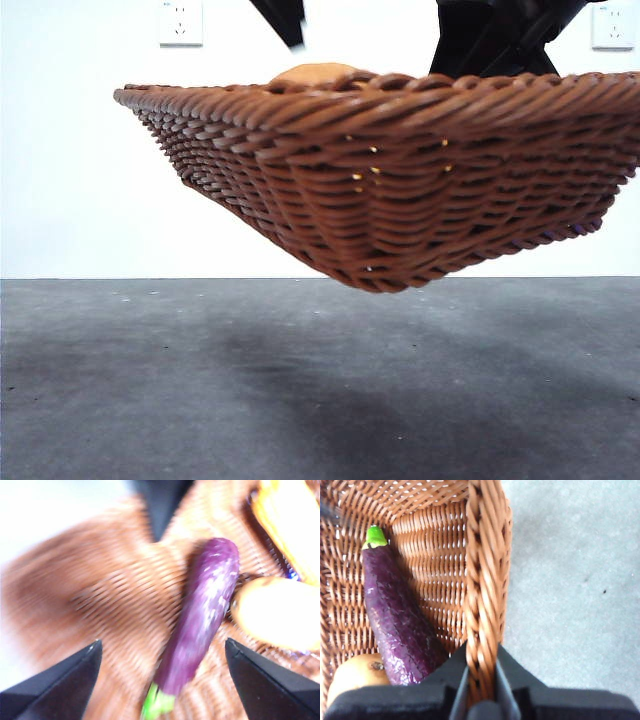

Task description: Help me put the vegetables on the table into the basket

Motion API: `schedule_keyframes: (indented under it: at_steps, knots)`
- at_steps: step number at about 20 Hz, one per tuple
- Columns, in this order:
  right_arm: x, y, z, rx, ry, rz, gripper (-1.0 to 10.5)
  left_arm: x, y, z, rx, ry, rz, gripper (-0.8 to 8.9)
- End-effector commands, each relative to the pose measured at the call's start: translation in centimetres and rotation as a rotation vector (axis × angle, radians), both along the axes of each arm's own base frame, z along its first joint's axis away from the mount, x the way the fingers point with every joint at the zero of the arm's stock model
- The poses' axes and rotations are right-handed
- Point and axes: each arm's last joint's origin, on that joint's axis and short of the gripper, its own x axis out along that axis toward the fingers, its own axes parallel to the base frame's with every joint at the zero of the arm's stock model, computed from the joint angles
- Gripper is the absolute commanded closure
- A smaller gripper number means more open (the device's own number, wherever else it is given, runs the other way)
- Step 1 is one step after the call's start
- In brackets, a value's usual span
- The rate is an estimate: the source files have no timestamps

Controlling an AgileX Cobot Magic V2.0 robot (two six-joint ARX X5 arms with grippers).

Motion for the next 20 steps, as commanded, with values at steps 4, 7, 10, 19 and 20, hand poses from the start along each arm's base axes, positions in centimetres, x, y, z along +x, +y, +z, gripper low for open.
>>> schedule_keyframes:
  at_steps: [4,7,10,19,20]
  knots:
    - [0.4,0.2,0.3,0.038,-0.022,-0.035,9.6,-4.1,7.2,5.6,-0.282,0.006,0.374,4.06]
    - [0.8,0.2,0.5,0.029,-0.050,-0.089,9.6,-6.7,10.6,7.8,-0.425,-0.009,0.511,4.64]
    - [1.2,0.4,0.9,0.072,-0.067,-0.132,9.6,-9.0,12.9,9.0,-0.500,-0.055,0.530,8.22]
    - [3.4,-4.8,0.9,0.026,-0.093,-0.383,9.6,-13.6,16.7,10.5,-0.642,-0.131,0.550,8.21]
    - [3.7,-6.1,0.8,0.019,-0.088,-0.423,9.6,-14.2,17.2,10.6,-0.649,-0.157,0.564,8.21]
